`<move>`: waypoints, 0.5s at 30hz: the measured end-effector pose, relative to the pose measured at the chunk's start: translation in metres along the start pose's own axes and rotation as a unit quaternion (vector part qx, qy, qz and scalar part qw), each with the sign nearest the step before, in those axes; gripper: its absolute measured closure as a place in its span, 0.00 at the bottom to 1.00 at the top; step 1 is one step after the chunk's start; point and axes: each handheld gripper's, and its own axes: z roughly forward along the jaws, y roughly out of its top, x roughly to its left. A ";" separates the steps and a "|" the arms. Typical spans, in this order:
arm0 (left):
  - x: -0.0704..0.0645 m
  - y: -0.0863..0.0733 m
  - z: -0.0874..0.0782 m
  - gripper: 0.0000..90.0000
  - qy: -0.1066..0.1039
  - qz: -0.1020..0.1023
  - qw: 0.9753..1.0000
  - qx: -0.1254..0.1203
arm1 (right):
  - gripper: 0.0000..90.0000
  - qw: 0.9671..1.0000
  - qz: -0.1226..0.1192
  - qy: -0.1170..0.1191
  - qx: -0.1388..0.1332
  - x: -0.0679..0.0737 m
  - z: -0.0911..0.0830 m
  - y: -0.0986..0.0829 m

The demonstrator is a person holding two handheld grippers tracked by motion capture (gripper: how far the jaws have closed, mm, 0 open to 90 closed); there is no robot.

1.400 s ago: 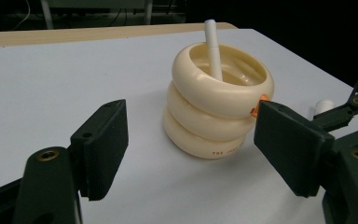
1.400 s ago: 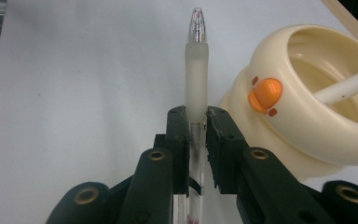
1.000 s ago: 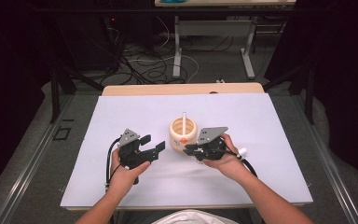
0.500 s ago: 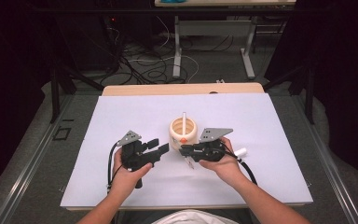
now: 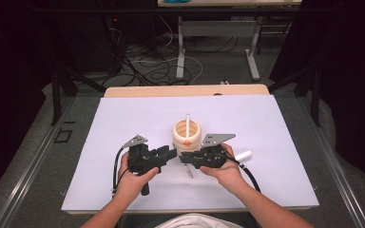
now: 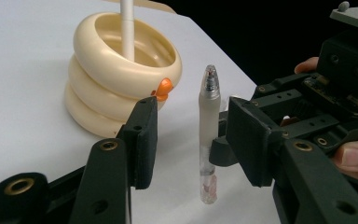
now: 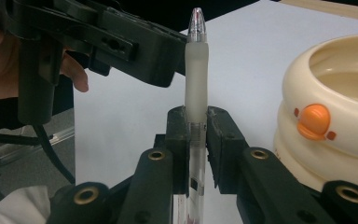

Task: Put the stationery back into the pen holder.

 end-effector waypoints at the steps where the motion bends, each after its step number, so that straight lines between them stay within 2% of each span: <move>1: 0.000 0.000 0.001 0.62 0.000 0.000 1.000 0.002 | 0.88 1.000 0.002 0.001 0.000 0.001 0.001 0.000; 5: -0.002 0.000 0.003 0.67 -0.002 -0.004 1.000 0.001 | 0.88 1.000 -0.004 0.009 0.009 0.002 0.002 0.000; 9: -0.003 0.000 0.004 0.72 -0.003 -0.009 1.000 -0.011 | 0.88 1.000 -0.004 0.015 0.003 0.005 0.004 0.000; 15: -0.004 0.000 0.004 0.80 -0.007 -0.013 1.000 -0.010 | 0.88 1.000 -0.007 0.021 0.007 0.007 0.005 0.000</move>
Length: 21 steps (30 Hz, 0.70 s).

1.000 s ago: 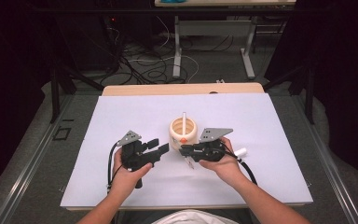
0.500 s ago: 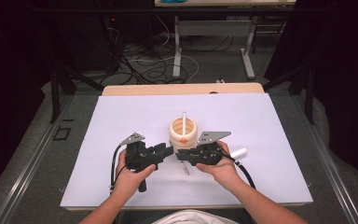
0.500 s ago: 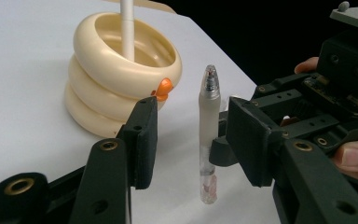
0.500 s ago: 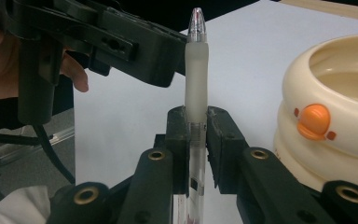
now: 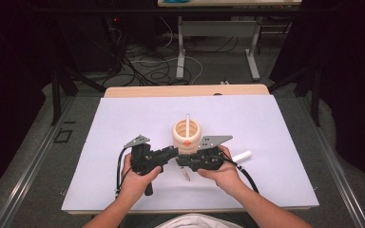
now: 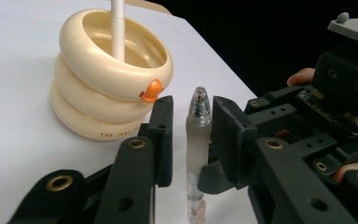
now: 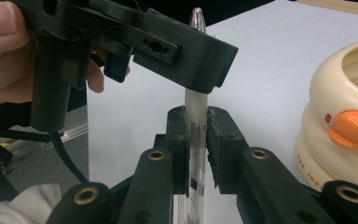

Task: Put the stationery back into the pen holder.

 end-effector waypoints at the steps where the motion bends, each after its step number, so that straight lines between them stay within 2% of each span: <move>1: 0.000 0.000 0.000 0.81 -0.001 0.000 1.000 0.003 | 0.88 1.000 -0.002 0.001 -0.001 0.000 0.000 0.000; 8: -0.001 0.000 0.000 0.87 -0.005 -0.004 1.000 0.001 | 0.88 1.000 0.002 0.000 -0.009 0.001 0.002 -0.001; 10: -0.001 0.001 0.000 0.88 -0.004 -0.004 1.000 0.001 | 0.88 1.000 -0.001 -0.001 -0.004 0.001 0.001 -0.001; 11: -0.001 0.001 0.000 0.88 -0.003 -0.003 1.000 0.002 | 0.88 1.000 0.002 -0.001 -0.012 0.001 0.002 -0.001; 14: -0.003 0.003 0.000 0.88 -0.002 -0.001 1.000 0.005 | 0.88 1.000 -0.004 -0.001 -0.006 0.000 0.001 0.000; 21: -0.008 0.013 0.002 0.89 0.005 0.012 1.000 0.013 | 0.86 1.000 0.015 -0.004 -0.021 -0.001 -0.002 0.002</move>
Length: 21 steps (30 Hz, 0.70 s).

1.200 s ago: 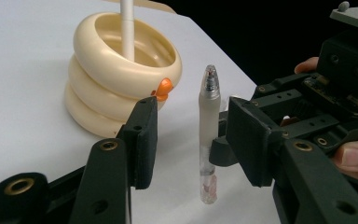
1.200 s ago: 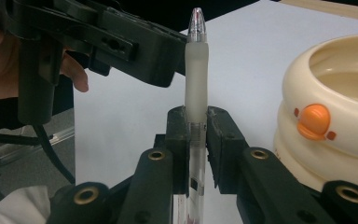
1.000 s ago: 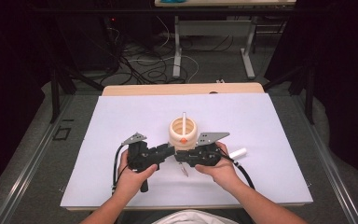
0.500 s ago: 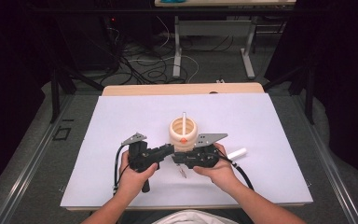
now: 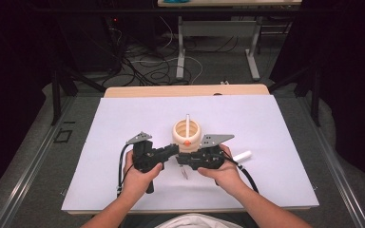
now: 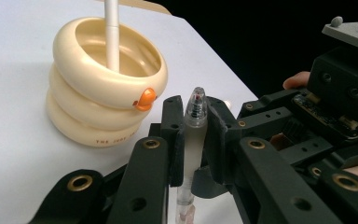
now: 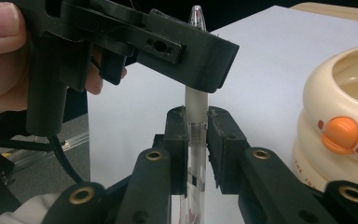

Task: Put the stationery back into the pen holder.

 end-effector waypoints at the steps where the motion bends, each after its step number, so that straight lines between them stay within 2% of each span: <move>1: -0.001 0.001 0.001 0.89 0.002 -0.002 1.000 0.002 | 0.84 1.000 0.005 -0.001 0.006 0.000 -0.001 0.000; 10: 0.000 0.014 0.005 0.89 0.023 0.010 1.000 0.013 | 0.73 1.000 0.021 -0.013 0.003 -0.007 -0.006 0.001; 21: -0.007 0.032 0.007 0.89 0.053 0.044 0.997 0.033 | 0.57 0.999 0.046 -0.022 0.016 -0.015 -0.012 0.003</move>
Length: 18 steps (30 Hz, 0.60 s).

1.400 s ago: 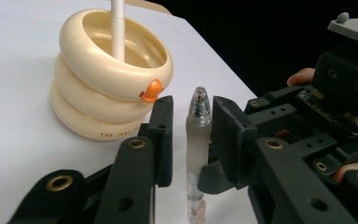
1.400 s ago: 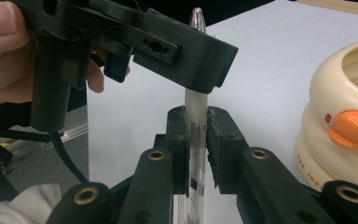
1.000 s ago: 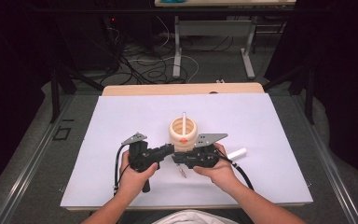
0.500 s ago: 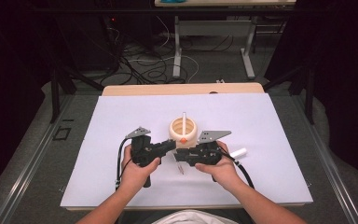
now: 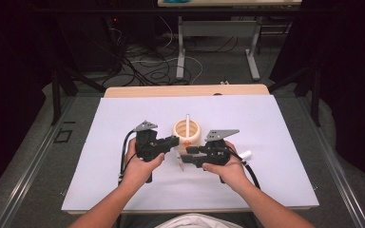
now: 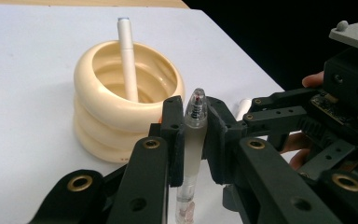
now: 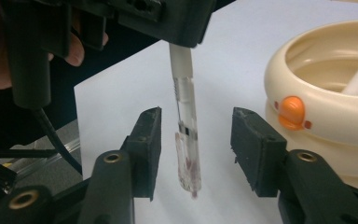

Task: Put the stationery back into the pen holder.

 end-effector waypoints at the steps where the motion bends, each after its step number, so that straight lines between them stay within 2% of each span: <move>1: -0.001 0.002 0.000 0.89 0.004 0.001 1.000 0.003 | 0.56 1.000 0.000 0.000 0.008 -0.001 -0.001 0.001; 2: -0.001 0.004 0.000 0.89 0.006 0.005 1.000 0.002 | 0.55 1.000 0.001 -0.002 0.000 -0.002 -0.001 0.000; 4: -0.002 0.007 0.000 0.89 0.011 0.012 1.000 0.006 | 0.54 1.000 0.007 -0.005 0.002 -0.003 -0.002 0.001; 6: -0.003 0.012 -0.001 0.89 0.017 0.016 1.000 0.010 | 0.53 1.000 0.003 -0.008 0.008 -0.005 -0.003 0.001; 9: -0.004 0.018 -0.001 0.89 0.022 0.015 1.000 0.012 | 0.50 1.000 0.012 -0.011 0.012 -0.005 -0.003 0.001; 14: -0.006 0.029 -0.002 0.89 0.034 0.024 0.999 0.014 | 0.47 1.000 0.006 -0.022 0.021 -0.007 -0.002 0.000; 16: -0.006 0.034 -0.002 0.89 0.038 0.027 0.999 0.014 | 0.47 0.999 0.004 -0.026 0.036 -0.008 -0.003 0.000; 18: -0.008 0.039 -0.003 0.89 0.040 0.030 0.999 0.013 | 0.47 0.999 0.000 -0.032 0.033 -0.009 -0.001 0.000</move>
